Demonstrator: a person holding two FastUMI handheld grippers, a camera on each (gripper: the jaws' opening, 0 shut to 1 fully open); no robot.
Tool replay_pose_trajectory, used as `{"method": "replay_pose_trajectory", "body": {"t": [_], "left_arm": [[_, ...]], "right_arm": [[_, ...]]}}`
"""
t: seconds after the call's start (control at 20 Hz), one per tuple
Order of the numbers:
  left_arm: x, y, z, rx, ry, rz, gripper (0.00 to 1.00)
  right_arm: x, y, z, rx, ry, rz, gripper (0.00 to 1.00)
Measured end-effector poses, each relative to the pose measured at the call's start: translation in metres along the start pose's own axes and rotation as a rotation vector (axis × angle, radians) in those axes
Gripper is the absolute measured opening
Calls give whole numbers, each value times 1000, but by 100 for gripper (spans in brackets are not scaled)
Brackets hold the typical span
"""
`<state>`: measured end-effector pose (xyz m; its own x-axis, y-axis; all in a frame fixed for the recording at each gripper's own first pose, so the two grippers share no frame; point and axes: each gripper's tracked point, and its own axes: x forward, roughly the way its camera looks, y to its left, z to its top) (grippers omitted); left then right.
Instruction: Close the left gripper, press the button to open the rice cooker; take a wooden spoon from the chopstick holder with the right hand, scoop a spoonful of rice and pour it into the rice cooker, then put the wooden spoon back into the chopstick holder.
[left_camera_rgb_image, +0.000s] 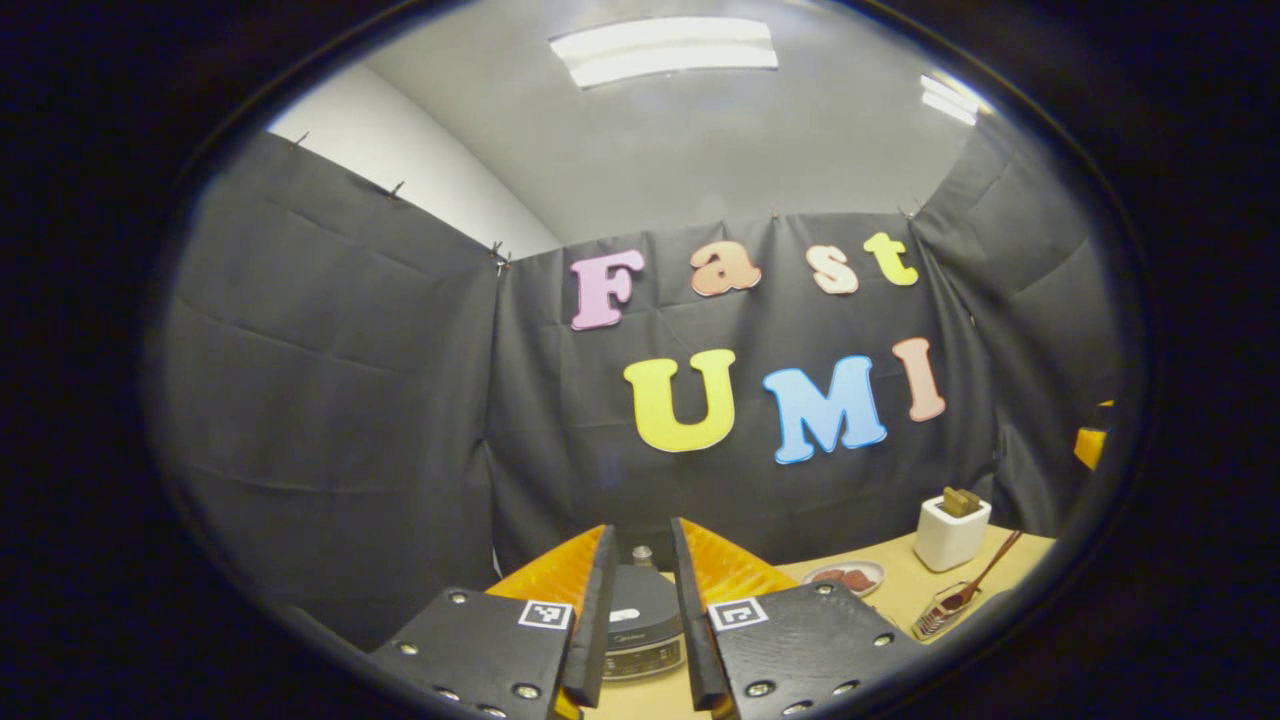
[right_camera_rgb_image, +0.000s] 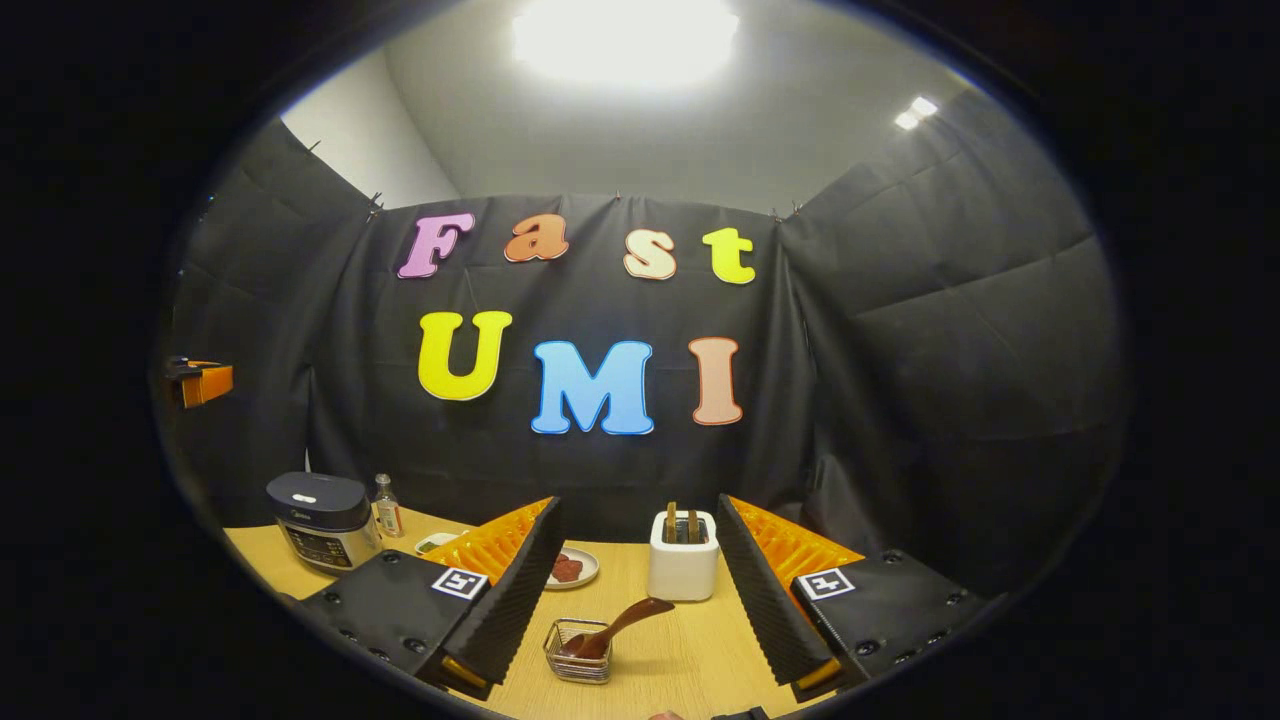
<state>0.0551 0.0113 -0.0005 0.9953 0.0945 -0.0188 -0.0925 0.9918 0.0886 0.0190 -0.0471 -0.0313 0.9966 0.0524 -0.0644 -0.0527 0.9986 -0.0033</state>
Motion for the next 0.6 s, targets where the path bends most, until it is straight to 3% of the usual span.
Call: {"method": "replay_pose_trajectory", "body": {"t": [0.2, 0.6], "left_arm": [[35, 37, -20, -41, 20, 23, 5], [90, 55, -92, -77, 121, -51, 5]], "right_arm": [[3, 15, 5, -21, -10, -36, 96], [5, 42, 2, -48, 9, -102, 97]]}}
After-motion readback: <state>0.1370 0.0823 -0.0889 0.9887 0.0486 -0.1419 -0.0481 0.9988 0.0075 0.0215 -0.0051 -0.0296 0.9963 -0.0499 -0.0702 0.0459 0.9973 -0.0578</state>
